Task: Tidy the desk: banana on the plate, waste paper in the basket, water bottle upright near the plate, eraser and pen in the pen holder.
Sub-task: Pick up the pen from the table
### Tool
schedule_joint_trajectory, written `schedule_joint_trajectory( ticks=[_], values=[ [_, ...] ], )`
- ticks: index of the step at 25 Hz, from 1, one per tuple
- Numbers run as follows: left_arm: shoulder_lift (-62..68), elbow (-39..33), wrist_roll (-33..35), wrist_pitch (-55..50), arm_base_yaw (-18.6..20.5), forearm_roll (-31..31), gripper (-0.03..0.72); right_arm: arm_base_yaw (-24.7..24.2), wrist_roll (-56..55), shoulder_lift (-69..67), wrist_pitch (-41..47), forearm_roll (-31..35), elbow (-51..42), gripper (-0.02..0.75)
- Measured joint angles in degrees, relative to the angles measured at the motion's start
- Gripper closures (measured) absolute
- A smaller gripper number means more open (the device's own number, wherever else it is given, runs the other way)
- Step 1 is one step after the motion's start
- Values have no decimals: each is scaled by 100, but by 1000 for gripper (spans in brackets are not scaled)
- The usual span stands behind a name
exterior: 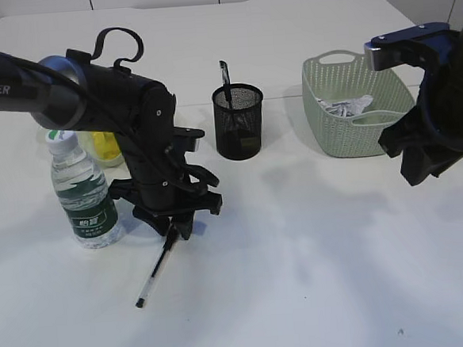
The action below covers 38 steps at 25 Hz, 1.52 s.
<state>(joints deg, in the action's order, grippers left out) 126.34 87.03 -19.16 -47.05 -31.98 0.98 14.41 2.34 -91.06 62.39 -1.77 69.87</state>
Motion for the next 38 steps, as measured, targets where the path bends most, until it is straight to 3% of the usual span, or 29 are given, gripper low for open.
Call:
schedule_joint_trajectory(
  ticks=[5, 8, 23, 33, 38],
  values=[
    [0, 0, 77, 0, 0, 21, 575, 0, 0, 0, 0, 0, 0, 508],
    [0, 0, 208, 0, 0, 11, 614, 0, 0, 0, 0, 0, 0, 508],
    [0, 51, 401, 68, 0, -202, 620, 0, 0, 0, 0, 34, 0, 508],
    [-758, 51, 840, 1405, -34, -222, 620, 0, 0, 0, -2, 46, 0, 508],
    [-984, 51, 1149, 2563, -155, -248, 620, 0, -10, 0, -69, 55, 0, 508]
  ],
)
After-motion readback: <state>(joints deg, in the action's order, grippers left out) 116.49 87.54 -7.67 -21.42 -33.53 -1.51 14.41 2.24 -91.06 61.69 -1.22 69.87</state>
